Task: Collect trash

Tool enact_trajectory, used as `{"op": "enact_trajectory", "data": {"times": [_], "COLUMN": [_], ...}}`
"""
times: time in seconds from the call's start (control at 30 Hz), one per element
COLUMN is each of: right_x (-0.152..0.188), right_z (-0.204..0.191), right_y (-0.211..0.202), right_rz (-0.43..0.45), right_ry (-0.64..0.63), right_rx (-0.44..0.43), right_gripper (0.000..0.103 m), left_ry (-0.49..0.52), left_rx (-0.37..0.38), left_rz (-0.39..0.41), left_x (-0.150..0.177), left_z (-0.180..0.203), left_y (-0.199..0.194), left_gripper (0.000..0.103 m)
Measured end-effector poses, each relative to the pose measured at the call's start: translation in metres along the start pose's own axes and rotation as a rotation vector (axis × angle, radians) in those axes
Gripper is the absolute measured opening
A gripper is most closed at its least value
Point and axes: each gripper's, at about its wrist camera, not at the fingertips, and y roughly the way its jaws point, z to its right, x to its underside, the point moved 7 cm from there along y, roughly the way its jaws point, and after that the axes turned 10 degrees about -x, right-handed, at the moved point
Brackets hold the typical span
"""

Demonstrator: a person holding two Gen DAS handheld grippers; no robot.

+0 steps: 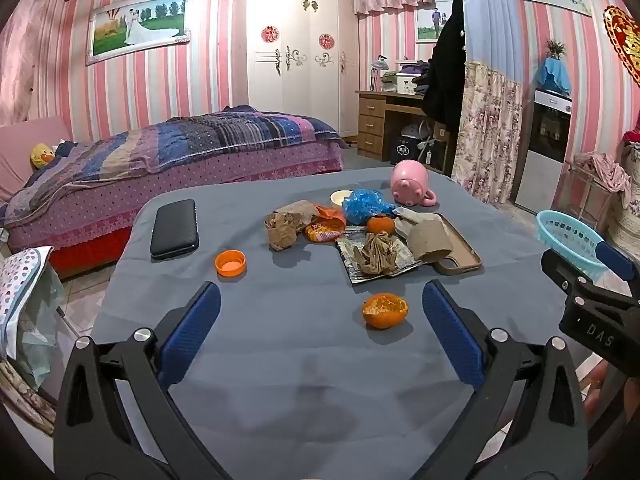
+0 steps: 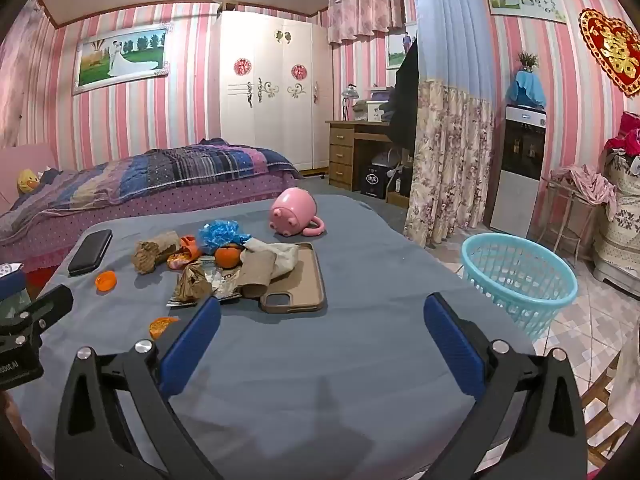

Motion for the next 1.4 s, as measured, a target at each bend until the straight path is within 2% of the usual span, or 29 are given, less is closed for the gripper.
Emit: {"op": "enact_trajectory", "data": {"times": [0.47, 1.4], "right_x": [-0.004, 0.001], "right_z": [0.010, 0.004], "right_y": [-0.005, -0.001], "right_rz": [0.006, 0.014], "right_ry": [0.016, 0.001], "right_rx": [0.001, 0.013], "right_gripper": [0.099, 0.099], "left_ry": [-0.001, -0.019], "left_rx": [0.000, 0.005], "left_rz": [-0.008, -0.011], "left_x": [0.002, 0.001], "left_z": [0.000, -0.005], "left_y": [-0.006, 0.003], "left_gripper": [0.098, 0.098]}}
